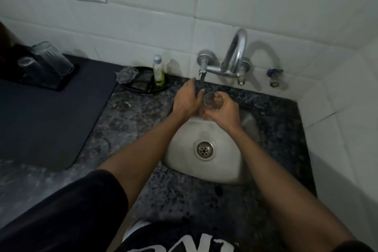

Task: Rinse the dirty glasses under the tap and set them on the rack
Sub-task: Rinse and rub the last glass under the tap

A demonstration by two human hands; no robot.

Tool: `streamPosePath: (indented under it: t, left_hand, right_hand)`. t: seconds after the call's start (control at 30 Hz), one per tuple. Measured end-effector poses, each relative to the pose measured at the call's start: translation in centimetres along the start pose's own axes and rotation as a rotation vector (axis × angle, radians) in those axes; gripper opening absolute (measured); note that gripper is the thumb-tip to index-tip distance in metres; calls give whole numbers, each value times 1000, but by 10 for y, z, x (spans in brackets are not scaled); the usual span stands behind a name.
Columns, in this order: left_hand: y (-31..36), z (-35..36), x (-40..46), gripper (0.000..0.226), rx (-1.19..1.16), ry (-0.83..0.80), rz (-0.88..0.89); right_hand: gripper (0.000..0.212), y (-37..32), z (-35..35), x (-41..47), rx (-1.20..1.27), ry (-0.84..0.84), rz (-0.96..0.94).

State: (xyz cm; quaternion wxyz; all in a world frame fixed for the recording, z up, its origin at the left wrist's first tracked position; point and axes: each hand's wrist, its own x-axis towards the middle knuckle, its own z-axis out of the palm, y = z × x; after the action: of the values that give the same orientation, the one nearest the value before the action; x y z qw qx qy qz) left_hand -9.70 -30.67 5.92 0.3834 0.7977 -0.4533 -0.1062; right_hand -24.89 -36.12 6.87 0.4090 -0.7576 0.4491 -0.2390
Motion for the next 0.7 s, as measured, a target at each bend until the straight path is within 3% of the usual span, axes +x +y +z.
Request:
streamPosePath:
  t: [0.2, 0.4, 0.7]
  left_hand:
    - [31, 8, 39, 35, 29, 44, -145]
    - [26, 10, 53, 28, 254, 12, -18]
    - [19, 14, 53, 32, -87, 127, -190]
  right_hand:
    - [58, -5, -25, 22, 1, 105, -8]
    - [52, -16, -25, 26, 32, 127, -11]
    - [60, -22, -23, 23, 30, 145, -40]
